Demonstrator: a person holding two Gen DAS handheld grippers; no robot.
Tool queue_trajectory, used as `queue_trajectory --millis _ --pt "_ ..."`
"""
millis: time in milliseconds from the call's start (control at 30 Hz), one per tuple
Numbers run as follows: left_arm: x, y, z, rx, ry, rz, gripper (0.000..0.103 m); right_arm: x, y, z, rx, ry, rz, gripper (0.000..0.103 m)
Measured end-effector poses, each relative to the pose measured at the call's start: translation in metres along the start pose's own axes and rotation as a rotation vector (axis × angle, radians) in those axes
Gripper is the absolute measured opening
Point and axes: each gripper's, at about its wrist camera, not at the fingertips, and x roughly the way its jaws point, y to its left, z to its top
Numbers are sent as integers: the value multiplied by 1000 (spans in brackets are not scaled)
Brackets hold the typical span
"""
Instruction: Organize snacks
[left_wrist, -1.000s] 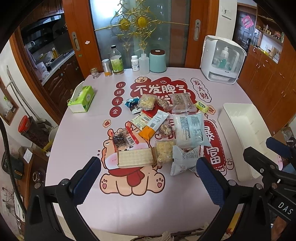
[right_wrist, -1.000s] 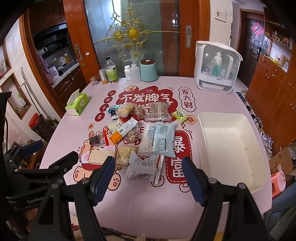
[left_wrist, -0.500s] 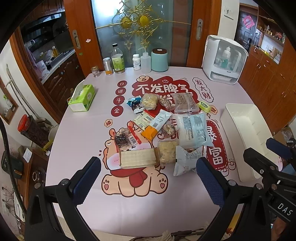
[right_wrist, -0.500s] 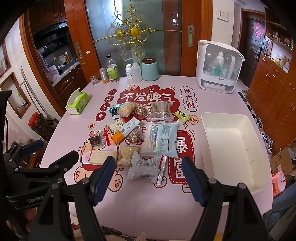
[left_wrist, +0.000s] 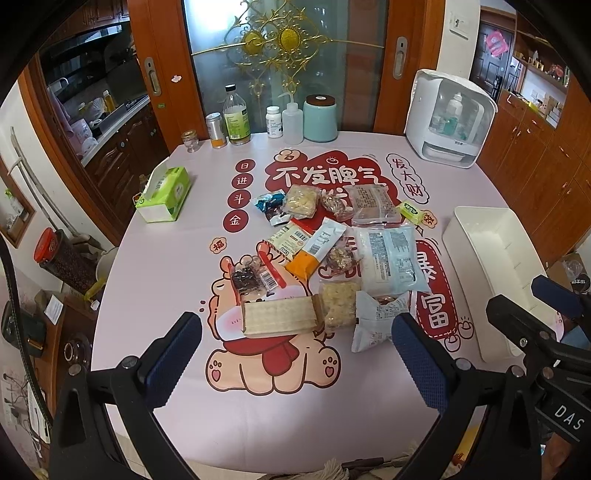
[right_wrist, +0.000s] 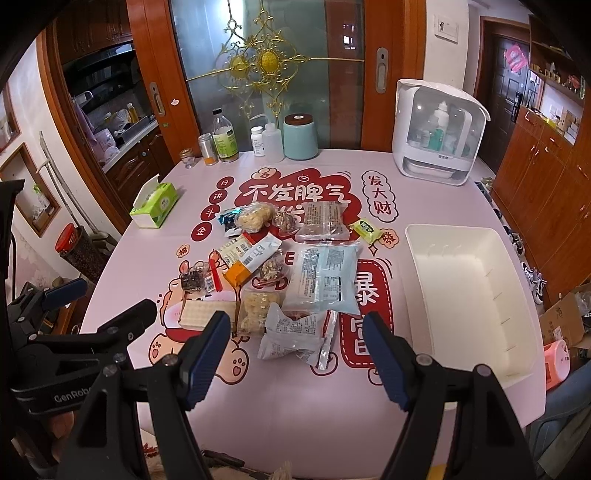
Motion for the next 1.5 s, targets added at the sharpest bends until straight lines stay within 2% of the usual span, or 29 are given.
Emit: queue_trajectory --millis 367,733,1000,1100,1233,1500 --pt "12 15 -6 -1 21 -14 102 17 9 3 31 21 -13 75" --pt "53 31 1 58 93 -17 102 54 -1 -3 134 123 -39 75" --pt "107 51 -5 168 148 -79 102 106 -11 -22 182 235 -40 75" --pt "130 61 -9 196 191 -109 102 126 -18 -32 215 283 -23 75" --pt "152 68 -12 252 199 -118 102 145 -28 -44 297 324 24 75" --pt "196 46 -16 525 211 -147 102 183 -43 -56 569 402 151 75"
